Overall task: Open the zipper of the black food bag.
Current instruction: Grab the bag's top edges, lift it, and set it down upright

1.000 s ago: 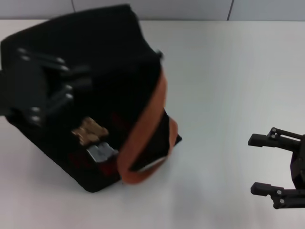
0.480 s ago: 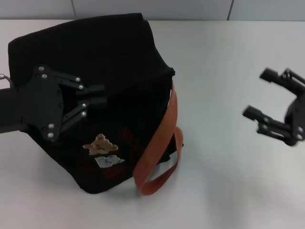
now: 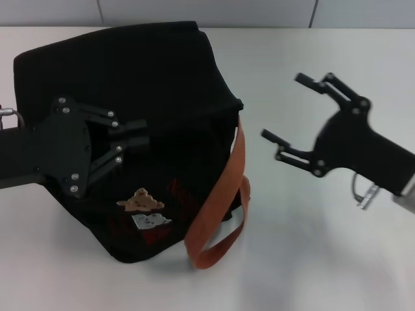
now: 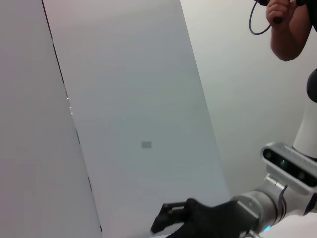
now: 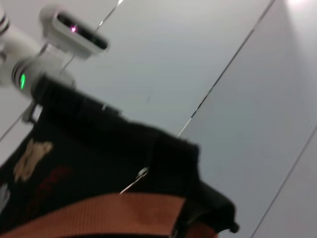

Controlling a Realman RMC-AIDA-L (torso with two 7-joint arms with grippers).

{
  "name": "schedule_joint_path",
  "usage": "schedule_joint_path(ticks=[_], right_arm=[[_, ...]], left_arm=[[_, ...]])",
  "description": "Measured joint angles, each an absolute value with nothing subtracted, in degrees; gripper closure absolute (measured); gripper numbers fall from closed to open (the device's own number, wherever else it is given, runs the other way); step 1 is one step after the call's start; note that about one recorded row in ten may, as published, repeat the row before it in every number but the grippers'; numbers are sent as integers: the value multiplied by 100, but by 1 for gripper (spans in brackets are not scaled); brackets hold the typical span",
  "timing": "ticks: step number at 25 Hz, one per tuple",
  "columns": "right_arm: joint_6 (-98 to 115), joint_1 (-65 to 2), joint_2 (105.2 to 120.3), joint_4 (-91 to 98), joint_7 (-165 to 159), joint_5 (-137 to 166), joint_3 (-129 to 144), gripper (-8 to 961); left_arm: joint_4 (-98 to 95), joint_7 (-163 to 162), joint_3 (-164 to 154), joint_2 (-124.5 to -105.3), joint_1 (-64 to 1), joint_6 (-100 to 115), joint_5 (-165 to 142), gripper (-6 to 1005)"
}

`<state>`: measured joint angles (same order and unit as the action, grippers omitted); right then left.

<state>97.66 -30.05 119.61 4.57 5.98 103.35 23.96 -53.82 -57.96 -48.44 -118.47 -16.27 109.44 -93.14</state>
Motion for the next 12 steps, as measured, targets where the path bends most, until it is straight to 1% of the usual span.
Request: schedule_joint_path(ticks=[3, 12], right_arm=[[9210, -3301, 11969, -31, 1468, 10335, 2396, 119], [8862, -3562, 11986, -573, 2729, 10335, 2363, 126]], left_arm=[[-5324, -5795, -4846, -11857, -1639, 10944, -9303, 897], [-5167, -5794, -4849, -11854, -1669, 10947, -9300, 896]])
